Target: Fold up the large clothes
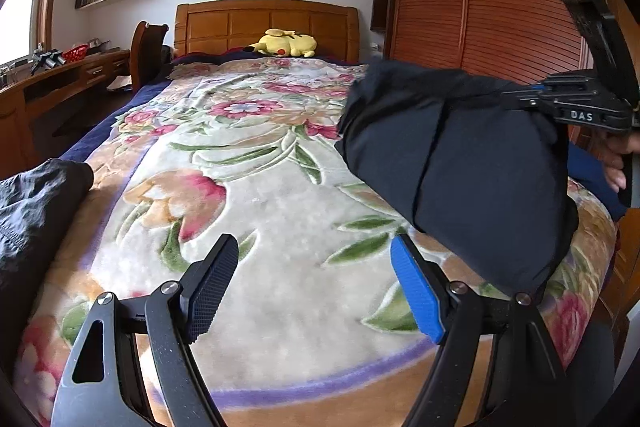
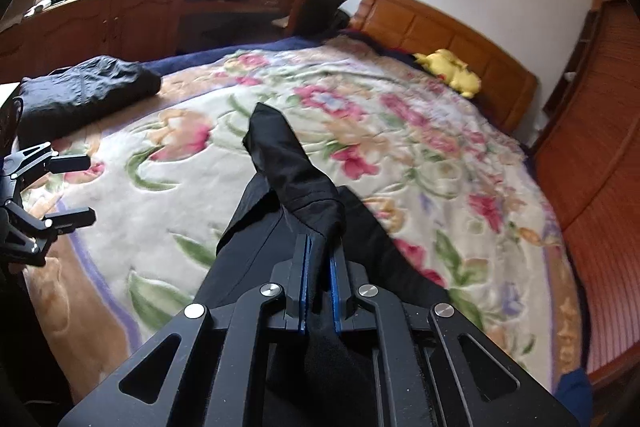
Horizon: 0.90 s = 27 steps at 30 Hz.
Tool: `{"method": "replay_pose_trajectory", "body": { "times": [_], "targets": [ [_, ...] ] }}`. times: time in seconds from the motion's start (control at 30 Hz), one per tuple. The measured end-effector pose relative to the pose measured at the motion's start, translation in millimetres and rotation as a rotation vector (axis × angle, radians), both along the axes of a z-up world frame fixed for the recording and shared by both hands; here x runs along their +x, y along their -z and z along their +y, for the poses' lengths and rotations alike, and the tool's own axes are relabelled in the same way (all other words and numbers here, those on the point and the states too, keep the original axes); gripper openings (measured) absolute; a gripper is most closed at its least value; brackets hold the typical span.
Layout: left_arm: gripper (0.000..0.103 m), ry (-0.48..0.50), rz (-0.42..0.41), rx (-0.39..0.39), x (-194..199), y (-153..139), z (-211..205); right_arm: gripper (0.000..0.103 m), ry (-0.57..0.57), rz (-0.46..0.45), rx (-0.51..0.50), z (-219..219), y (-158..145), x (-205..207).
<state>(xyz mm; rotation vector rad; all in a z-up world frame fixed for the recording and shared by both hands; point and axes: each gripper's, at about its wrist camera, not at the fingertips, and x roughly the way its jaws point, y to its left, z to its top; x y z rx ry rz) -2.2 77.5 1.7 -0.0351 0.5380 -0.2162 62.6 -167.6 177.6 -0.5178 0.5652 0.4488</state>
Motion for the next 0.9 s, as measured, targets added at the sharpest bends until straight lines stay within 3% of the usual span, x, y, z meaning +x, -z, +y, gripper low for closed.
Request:
{"method": "replay_pose_trajectory", "body": {
  "times": [0.2,0.37,0.53,0.77,0.87,0.9],
  "targets": [
    [0.079,0.025,0.000,0.012,-1,1,-10,0.008,0.137,0.012,-0.016,-60,18,-8],
    [0.079,0.041,-0.004,0.020,-3,0,-19,0.008,0.269,0.090,0.006,-108,51,-13],
    [0.079,0.048,-0.002,0.024,-1,1,-25,0.008,0.290,0.190,0.003,-114,102,-17],
    [0.079,0.066,-0.004,0.036,-1,1,-38,0.014,0.326,0.129,0.016,-108,125,-32],
    [0.079,0.073,-0.004,0.044,-1,2,-42,0.038,0.358,0.101,0.024,-107,108,-36],
    [0.079,0.075,-0.004,0.046,-1,2,-44,0.055,0.371,0.079,0.044,-109,101,-38]
  ]
}}
